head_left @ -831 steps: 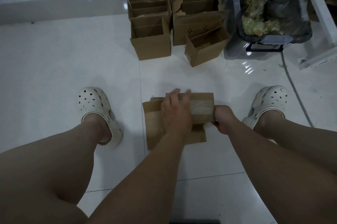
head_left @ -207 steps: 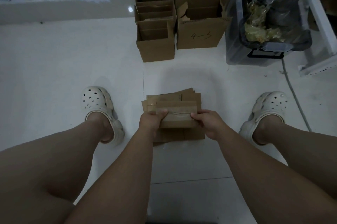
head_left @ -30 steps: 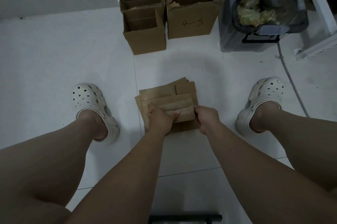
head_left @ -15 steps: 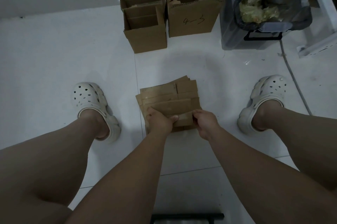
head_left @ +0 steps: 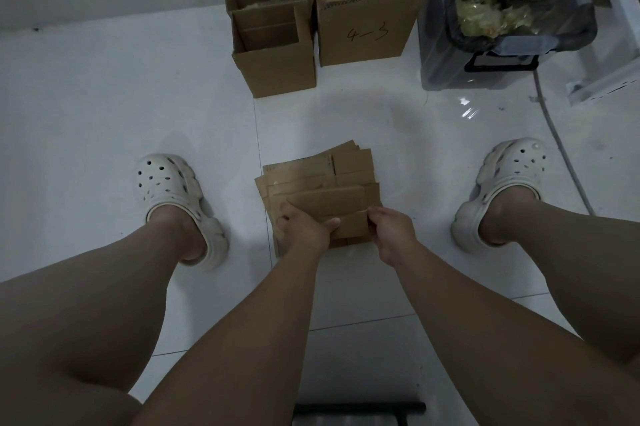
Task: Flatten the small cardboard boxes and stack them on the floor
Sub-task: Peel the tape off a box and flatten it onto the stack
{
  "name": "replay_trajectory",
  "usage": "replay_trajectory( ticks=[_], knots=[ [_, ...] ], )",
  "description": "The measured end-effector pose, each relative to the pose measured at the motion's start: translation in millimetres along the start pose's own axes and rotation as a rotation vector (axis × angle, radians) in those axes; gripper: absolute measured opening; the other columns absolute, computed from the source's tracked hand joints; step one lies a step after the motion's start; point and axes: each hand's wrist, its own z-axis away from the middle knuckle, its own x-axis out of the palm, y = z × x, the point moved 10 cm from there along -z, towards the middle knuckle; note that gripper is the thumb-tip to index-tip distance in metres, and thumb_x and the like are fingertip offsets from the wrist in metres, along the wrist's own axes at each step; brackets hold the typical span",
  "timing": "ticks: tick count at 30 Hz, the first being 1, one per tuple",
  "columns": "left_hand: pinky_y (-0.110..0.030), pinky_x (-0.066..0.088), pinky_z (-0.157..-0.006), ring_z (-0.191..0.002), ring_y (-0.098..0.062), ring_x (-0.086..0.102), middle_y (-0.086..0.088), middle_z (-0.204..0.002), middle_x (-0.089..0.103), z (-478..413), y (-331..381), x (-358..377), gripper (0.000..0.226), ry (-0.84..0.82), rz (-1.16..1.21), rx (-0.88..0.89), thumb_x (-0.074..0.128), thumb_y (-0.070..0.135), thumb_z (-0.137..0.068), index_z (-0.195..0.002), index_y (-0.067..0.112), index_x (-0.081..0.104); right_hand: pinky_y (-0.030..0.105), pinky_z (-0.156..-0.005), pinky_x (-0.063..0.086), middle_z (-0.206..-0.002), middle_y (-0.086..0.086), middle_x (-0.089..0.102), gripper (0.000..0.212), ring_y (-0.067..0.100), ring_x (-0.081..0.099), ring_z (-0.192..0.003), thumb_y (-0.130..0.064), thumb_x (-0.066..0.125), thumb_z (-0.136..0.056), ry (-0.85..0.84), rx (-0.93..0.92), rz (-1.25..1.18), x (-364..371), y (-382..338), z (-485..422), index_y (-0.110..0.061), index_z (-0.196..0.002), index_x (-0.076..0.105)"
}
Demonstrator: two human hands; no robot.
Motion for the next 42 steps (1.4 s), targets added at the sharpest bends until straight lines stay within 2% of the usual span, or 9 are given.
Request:
replay_trajectory(
  ticks=[8,12,16,20,24,29,35,39,42],
  knots=[
    [-0.044,0.037,-0.101,-0.130,-0.033,0.036,-0.015,-0.147,0.024,5,0,1,0.096,-0.024,0.024,-0.005,0.078,0.032,-0.076,-0.143,0.010,0.013,0.027,-0.074,0.051,-0.096,0.013,0.061,0.017,0.018,0.057,-0.078,-0.004,0.049,-0.098,-0.178,0.142,-0.073,9,6,-7,0.000,-0.110,0.060],
    [-0.043,0.037,-0.101,-0.129,-0.033,0.036,-0.016,-0.147,0.023,4,1,1,0.096,-0.037,0.034,0.008,0.078,0.031,-0.076,-0.143,0.009,0.013,0.028,-0.078,0.049,-0.090,0.012,0.060,0.016,0.019,0.055,-0.078,-0.003,0.046,-0.099,-0.244,0.146,-0.046,13,4,-9,-0.004,-0.090,0.060],
    [-0.045,0.037,-0.102,-0.131,-0.033,0.035,-0.016,-0.148,0.022,5,0,2,0.098,-0.035,0.028,-0.003,0.078,0.032,-0.075,-0.144,0.010,0.011,0.030,-0.073,0.049,-0.092,0.014,0.062,0.021,0.022,0.058,-0.080,-0.007,0.044,-0.100,-0.245,0.009,0.204,12,-8,-8,-0.005,-0.089,0.061],
    [-0.047,0.037,-0.102,-0.130,-0.033,0.036,-0.016,-0.147,0.024,5,1,1,0.098,-0.024,0.021,-0.013,0.078,0.033,-0.074,-0.144,0.010,0.012,0.039,-0.085,0.049,-0.108,0.018,0.064,0.026,0.032,0.060,-0.100,-0.011,0.039,-0.100,-0.151,-0.110,0.554,12,-21,-8,-0.002,-0.104,0.063],
    [-0.042,0.039,-0.099,-0.127,-0.033,0.039,-0.016,-0.145,0.026,4,2,-1,0.097,-0.026,0.013,-0.018,0.079,0.031,-0.074,-0.142,0.011,0.013,0.030,-0.077,0.039,-0.115,0.014,0.057,0.030,0.027,0.053,-0.101,-0.010,0.035,-0.099,-0.120,-0.135,0.739,17,-23,-5,-0.003,-0.120,0.055],
    [-0.044,0.040,-0.097,-0.126,-0.033,0.040,-0.015,-0.145,0.026,4,4,2,0.097,-0.039,-0.001,-0.016,0.079,0.030,-0.074,-0.143,0.012,0.013,0.028,-0.068,0.038,-0.094,0.007,0.051,0.018,0.020,0.048,-0.081,-0.011,0.032,-0.098,-0.129,-0.061,0.640,11,-12,-3,-0.012,-0.094,0.050],
    [-0.047,0.038,-0.100,-0.128,-0.034,0.038,-0.014,-0.146,0.026,4,4,3,0.099,-0.049,-0.038,-0.013,0.079,0.033,-0.074,-0.143,0.012,0.012,0.036,-0.078,0.050,-0.103,0.009,0.062,0.012,0.025,0.059,-0.092,-0.015,0.046,-0.094,0.058,-0.168,0.449,-12,-21,4,-0.015,-0.099,0.057],
    [-0.049,0.039,-0.100,-0.127,-0.035,0.039,-0.015,-0.145,0.028,2,4,3,0.099,-0.039,-0.054,-0.011,0.080,0.035,-0.073,-0.142,0.013,0.013,0.038,-0.093,0.052,-0.111,0.004,0.068,0.030,0.023,0.063,-0.101,-0.015,0.056,-0.089,0.054,-0.213,0.420,-15,-26,8,-0.016,-0.116,0.068],
    [-0.050,0.039,-0.100,-0.127,-0.035,0.038,-0.014,-0.145,0.026,3,4,4,0.100,-0.039,-0.066,-0.018,0.079,0.036,-0.073,-0.143,0.014,0.011,0.033,-0.084,0.054,-0.104,0.004,0.071,0.029,0.022,0.064,-0.095,-0.011,0.053,-0.089,0.034,-0.256,0.484,-8,-31,10,-0.017,-0.109,0.073]
  ],
)
